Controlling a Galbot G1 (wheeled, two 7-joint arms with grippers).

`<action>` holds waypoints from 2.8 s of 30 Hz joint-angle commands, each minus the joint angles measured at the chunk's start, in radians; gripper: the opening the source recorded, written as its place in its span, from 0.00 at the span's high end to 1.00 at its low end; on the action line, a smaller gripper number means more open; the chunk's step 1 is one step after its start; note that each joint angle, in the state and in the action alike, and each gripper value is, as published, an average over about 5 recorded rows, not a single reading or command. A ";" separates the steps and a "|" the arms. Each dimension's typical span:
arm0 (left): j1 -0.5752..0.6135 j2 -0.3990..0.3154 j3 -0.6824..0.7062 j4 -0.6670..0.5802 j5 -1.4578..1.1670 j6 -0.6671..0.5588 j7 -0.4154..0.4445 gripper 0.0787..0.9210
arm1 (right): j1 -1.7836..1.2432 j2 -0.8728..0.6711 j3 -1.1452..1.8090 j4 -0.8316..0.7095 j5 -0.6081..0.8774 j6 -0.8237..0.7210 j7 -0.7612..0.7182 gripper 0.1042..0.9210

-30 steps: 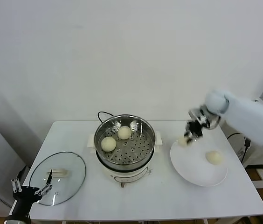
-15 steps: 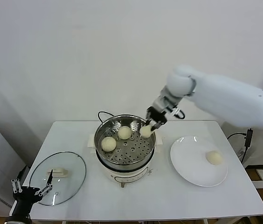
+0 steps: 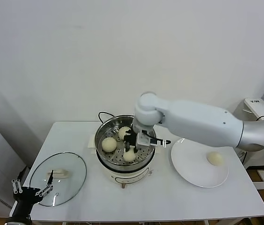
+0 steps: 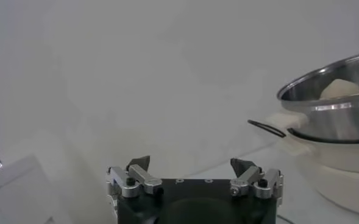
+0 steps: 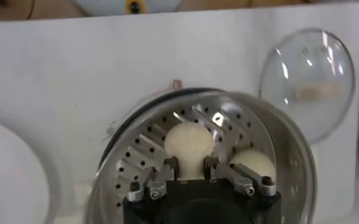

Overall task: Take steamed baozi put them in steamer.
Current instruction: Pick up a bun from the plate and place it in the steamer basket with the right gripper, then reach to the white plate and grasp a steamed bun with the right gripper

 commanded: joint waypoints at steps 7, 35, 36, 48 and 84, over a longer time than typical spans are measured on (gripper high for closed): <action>-0.016 0.001 0.005 0.012 0.004 0.006 -0.001 0.12 | -0.090 0.031 0.033 0.006 -0.137 0.123 -0.006 0.59; -0.047 0.025 0.030 0.015 0.017 0.028 -0.003 0.12 | 0.200 -0.233 0.019 -0.665 0.518 -0.514 -0.096 0.12; -0.048 0.024 0.032 0.014 0.017 0.029 -0.003 0.12 | 0.179 -0.247 0.020 -0.699 0.482 -0.497 -0.100 0.12; -0.054 0.025 0.045 0.023 0.035 0.034 -0.004 0.12 | -0.220 -0.364 0.230 -0.783 0.160 -0.407 -0.045 0.12; -0.046 0.023 0.031 0.042 0.036 0.030 -0.005 0.12 | -0.429 -0.290 0.436 -0.847 -0.027 -0.372 0.035 0.18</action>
